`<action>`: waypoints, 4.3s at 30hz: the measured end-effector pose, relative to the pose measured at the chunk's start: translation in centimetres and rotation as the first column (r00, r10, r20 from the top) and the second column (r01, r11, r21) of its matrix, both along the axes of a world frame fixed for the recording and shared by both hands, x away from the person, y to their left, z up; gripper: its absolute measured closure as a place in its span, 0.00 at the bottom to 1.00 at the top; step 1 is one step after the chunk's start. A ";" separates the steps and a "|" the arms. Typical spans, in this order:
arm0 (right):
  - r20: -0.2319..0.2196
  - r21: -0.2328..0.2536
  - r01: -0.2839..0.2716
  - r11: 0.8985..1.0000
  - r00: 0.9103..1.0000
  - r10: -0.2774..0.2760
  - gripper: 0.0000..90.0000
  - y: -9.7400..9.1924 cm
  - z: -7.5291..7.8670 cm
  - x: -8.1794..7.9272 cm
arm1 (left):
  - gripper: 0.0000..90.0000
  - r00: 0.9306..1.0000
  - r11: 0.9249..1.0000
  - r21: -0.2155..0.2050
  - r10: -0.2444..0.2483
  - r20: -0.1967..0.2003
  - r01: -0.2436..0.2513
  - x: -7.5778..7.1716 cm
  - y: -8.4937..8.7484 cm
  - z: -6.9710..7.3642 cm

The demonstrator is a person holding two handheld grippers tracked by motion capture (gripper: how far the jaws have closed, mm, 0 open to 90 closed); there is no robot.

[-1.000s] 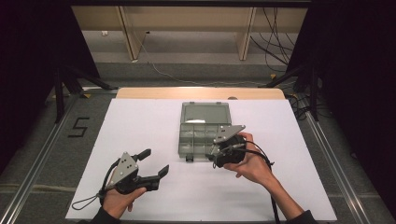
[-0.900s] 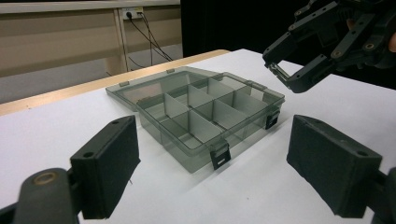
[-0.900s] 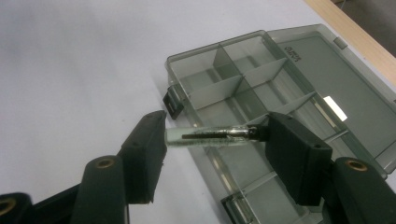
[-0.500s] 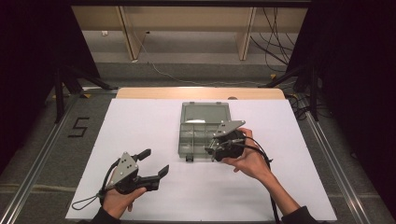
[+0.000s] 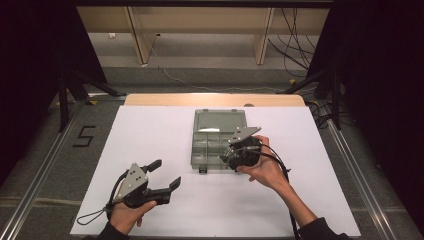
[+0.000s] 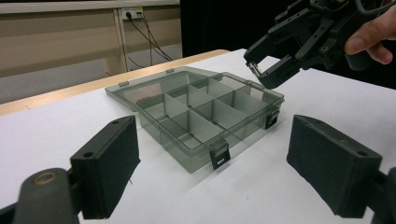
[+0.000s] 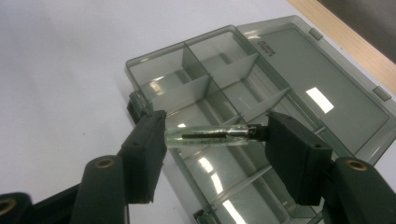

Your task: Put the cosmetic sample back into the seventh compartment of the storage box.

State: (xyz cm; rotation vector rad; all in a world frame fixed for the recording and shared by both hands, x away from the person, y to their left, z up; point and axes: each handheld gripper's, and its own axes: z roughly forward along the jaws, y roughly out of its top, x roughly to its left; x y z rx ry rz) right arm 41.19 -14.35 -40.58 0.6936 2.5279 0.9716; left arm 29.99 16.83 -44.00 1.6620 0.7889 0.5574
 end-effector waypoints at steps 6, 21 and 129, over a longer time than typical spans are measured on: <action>-0.017 0.006 0.035 0.999 0.999 -0.035 0.44 0.0 -0.5 0.7 | 0.18 1.000 1.000 -0.002 0.001 -0.003 -0.001 0.0 0.0 0.0; -0.053 0.001 0.062 0.998 0.997 -0.062 0.44 0.0 -1.3 1.5 | 0.18 1.000 1.000 -0.002 0.001 -0.005 -0.001 0.0 0.0 0.0; -0.017 0.130 0.042 0.991 0.999 -0.040 0.25 -0.4 0.3 -0.2 | 0.18 1.000 1.000 -0.002 0.003 0.000 -0.003 0.0 0.1 0.1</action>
